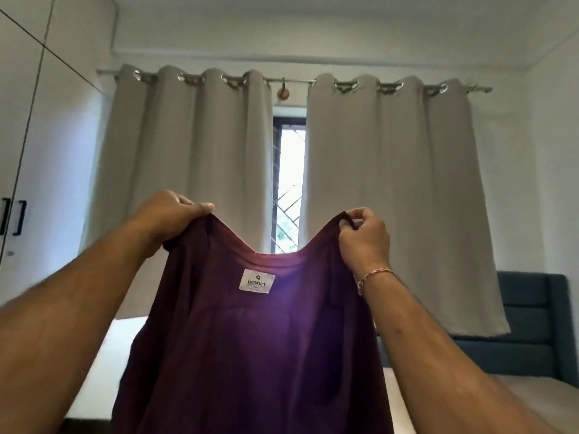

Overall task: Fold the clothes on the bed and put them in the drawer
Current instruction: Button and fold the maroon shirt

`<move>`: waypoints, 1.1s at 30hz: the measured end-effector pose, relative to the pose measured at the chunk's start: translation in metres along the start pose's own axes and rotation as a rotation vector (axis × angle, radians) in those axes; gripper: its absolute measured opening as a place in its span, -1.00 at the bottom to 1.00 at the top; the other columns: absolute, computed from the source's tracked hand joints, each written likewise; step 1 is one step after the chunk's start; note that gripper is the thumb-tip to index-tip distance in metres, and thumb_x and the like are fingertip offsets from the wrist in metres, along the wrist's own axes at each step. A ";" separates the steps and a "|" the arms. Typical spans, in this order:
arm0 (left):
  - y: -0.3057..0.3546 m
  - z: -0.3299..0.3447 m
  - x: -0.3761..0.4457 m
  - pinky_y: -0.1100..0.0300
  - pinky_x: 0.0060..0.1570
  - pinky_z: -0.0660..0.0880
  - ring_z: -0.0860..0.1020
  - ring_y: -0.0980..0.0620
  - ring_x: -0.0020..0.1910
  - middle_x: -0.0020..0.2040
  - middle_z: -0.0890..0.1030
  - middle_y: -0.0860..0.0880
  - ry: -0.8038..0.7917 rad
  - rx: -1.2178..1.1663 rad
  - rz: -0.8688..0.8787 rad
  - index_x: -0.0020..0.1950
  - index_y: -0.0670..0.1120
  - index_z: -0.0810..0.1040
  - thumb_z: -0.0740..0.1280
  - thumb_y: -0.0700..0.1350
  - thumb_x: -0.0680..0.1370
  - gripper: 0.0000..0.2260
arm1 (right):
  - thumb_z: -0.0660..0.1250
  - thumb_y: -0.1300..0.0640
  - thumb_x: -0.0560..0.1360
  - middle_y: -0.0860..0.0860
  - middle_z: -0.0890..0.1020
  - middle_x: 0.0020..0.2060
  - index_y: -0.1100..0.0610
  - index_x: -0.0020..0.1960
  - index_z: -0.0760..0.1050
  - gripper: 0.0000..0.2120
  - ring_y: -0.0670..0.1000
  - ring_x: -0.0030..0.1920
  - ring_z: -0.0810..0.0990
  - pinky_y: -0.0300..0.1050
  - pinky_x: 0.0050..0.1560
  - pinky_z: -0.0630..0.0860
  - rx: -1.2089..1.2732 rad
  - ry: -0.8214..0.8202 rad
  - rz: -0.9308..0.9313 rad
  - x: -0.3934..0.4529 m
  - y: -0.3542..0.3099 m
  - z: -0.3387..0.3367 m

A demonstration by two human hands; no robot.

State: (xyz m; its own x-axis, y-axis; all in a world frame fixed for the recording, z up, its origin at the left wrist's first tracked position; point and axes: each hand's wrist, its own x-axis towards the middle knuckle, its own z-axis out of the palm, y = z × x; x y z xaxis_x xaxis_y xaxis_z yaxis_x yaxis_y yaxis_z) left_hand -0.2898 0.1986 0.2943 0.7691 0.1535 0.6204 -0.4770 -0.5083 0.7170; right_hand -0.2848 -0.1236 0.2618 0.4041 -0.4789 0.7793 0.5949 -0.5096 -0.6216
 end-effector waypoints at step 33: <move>-0.271 0.209 -0.259 0.29 -0.11 0.51 0.61 0.25 -0.26 -0.28 0.63 0.17 0.093 0.001 -0.306 -0.15 0.07 0.60 0.54 -0.24 0.43 -0.77 | 0.57 0.15 0.45 -0.05 0.74 -0.29 0.00 -0.25 0.72 -0.87 0.01 -0.19 0.70 0.15 0.07 0.67 -0.054 -0.393 0.837 -0.346 0.226 -0.016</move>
State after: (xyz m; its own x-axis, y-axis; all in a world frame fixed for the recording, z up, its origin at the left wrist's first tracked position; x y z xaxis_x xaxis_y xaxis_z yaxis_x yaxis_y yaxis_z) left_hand -0.2703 0.1193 -0.1274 0.8345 0.3759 0.4028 -0.2292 -0.4280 0.8742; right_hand -0.3013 -0.0839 -0.1493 0.8999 -0.4342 0.0396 -0.0261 -0.1443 -0.9892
